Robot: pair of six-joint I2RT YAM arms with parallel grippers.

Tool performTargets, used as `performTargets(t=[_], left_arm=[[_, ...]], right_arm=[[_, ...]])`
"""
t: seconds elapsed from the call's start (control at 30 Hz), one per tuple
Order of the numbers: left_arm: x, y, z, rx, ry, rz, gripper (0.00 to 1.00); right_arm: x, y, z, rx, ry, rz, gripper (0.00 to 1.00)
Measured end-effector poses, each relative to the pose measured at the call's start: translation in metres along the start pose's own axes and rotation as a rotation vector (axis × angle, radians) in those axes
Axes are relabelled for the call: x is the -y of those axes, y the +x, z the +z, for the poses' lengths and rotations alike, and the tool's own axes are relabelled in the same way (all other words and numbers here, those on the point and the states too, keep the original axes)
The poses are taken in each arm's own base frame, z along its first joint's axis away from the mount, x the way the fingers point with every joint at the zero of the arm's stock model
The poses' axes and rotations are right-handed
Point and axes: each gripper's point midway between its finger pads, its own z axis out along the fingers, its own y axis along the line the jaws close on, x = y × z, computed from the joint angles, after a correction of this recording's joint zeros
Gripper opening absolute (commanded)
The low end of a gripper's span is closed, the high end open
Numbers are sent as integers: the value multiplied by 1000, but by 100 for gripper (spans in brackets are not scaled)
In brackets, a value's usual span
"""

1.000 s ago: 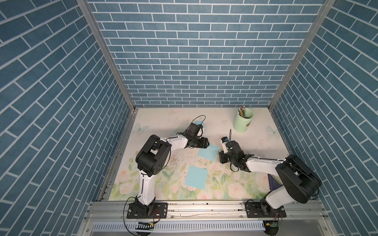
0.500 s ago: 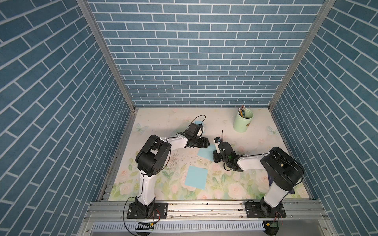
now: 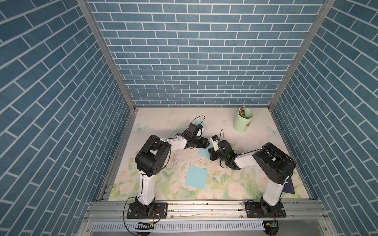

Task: Fold the square paper along the opposite sides
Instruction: Pick up the paper from the center of the board.

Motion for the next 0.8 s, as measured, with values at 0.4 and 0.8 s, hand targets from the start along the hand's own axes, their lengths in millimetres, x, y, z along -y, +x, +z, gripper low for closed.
performTargets(t=[0.4,0.8], left_arm=[[-3,0,-7,-32,-20,-36,87],[36,15,2,-88,133,-53,92]], right_arm=[[32,-8,-69,-41,-10,438,68],[33,13,-58,-90,-31,555,69]])
